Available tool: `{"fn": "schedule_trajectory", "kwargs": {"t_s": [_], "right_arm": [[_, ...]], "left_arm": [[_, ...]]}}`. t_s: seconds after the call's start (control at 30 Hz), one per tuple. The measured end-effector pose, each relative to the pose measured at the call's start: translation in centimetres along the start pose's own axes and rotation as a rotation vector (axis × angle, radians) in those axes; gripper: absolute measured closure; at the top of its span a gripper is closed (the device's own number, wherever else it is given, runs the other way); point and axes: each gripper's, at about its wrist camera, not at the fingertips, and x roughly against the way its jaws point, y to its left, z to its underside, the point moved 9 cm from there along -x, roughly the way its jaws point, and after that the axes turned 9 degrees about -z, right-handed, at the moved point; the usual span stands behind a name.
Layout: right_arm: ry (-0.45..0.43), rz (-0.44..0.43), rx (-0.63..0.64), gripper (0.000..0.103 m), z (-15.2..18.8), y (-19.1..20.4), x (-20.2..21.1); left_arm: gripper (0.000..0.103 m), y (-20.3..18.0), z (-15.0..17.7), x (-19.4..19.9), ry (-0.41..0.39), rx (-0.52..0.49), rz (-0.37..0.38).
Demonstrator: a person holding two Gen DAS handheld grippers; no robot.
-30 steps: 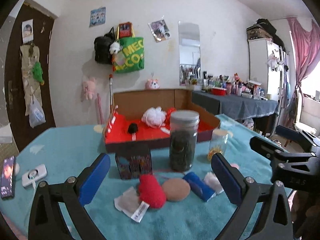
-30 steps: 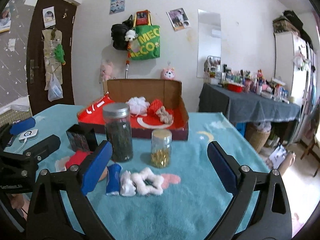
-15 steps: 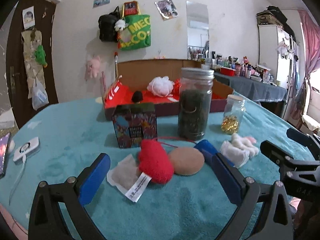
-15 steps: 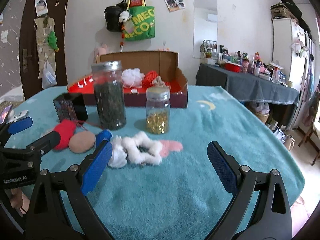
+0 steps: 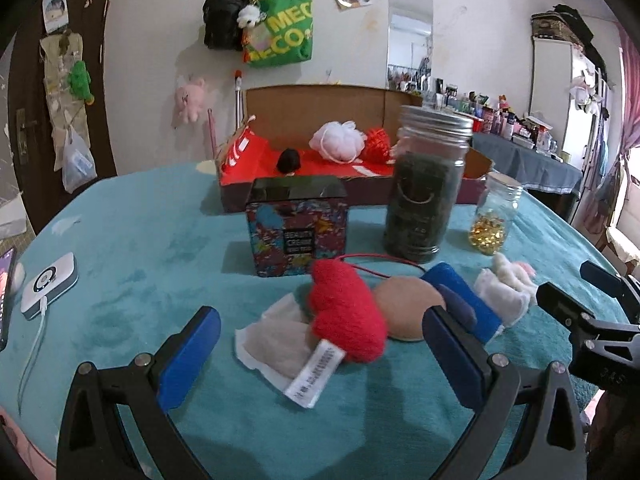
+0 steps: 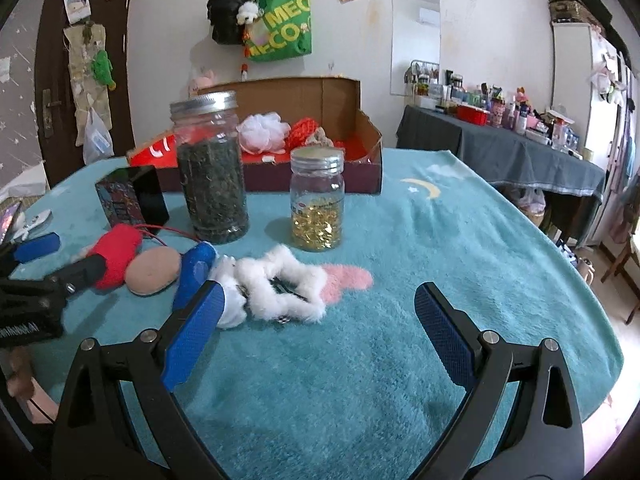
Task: Organize soft objects
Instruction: 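Withdraw both open tools from the box back over the table, then grasp the red knit heart with left tool while right tool grasps the white fluffy star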
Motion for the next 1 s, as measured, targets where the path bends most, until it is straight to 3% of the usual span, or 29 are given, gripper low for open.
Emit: {"fn": "schedule_trajectory", "kwargs": {"t_s": [0.3, 0.5, 0.57, 0.7, 0.87, 1.0], "right_arm": [[0.125, -0.043, -0.032, 0.006, 0.0, -1.7, -1.8], [0.183, -0.088, -0.061, 0.006, 0.1, -2.3, -2.9], [0.207, -0.111, -0.089, 0.006, 0.3, -2.5, -3.4], [0.264, -0.161, -0.135, 0.006, 0.8, -2.7, -4.5], [0.293, -0.193, -0.097, 0.006, 0.6, -1.6, -4.9], [0.314, -0.162, -0.024, 0.006, 0.7, -0.8, -5.6]], "left_arm": [[0.001, 1.4, -0.6, -0.6, 0.038, -0.046, 0.018], [0.004, 0.6, -1.4, -0.8, 0.05, -0.073, 0.082], [0.011, -0.2, -1.5, -1.0, 0.054, -0.099, 0.108], [0.012, -1.5, -1.3, -1.8, 0.088, -0.157, 0.132], [0.022, -2.1, -0.9, -2.9, 0.135, -0.178, 0.138], [0.033, -2.4, -0.6, -3.6, 0.155, -0.183, 0.148]]}}
